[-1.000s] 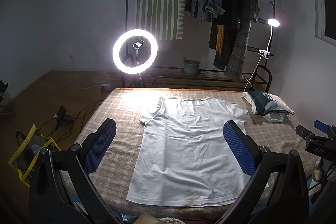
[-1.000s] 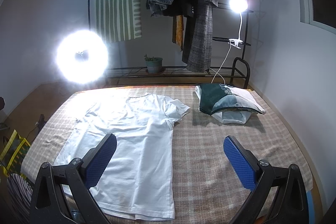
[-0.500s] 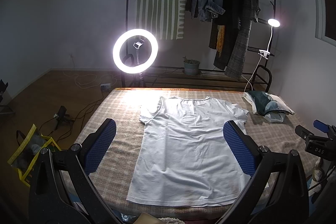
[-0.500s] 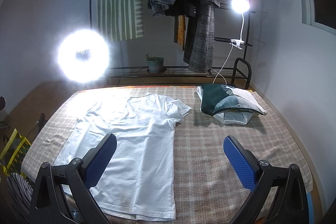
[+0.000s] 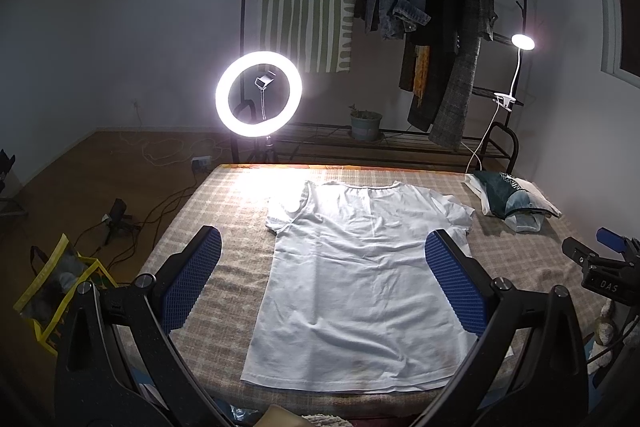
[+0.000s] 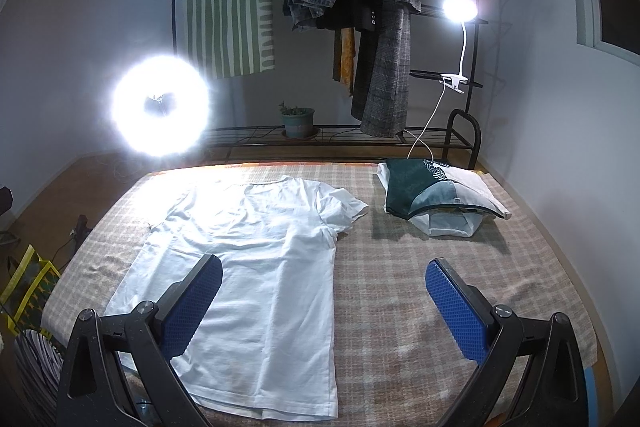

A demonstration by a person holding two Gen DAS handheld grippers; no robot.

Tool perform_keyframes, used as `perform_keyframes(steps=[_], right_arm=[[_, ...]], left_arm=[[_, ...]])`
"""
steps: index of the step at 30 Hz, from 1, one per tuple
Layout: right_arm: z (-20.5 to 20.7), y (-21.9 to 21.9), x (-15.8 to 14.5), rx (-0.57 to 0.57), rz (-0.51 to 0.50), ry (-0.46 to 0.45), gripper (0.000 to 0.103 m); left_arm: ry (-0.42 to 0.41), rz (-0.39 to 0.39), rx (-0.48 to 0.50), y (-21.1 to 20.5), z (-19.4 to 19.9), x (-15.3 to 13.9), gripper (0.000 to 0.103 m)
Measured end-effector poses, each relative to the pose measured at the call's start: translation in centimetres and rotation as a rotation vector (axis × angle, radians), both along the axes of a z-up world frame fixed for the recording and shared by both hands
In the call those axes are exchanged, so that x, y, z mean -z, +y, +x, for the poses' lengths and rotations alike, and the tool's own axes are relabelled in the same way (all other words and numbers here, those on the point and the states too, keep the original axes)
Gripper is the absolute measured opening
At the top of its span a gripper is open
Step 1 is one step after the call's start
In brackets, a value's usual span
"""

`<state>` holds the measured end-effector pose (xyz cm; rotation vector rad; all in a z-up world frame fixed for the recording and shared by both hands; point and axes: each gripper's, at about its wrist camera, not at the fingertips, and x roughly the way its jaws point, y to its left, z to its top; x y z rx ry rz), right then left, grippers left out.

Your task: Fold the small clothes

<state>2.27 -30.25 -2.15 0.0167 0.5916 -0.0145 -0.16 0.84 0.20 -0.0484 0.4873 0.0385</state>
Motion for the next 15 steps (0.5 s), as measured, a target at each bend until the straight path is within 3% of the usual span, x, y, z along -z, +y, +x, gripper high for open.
perform_keyframes(steps=[15], right_arm=[[0.7, 1.1, 0.6, 0.000, -0.005, 0.028, 0.103]], left_arm=[[0.047, -0.041, -0.028, 1.3, 1.4, 2.3, 0.103]])
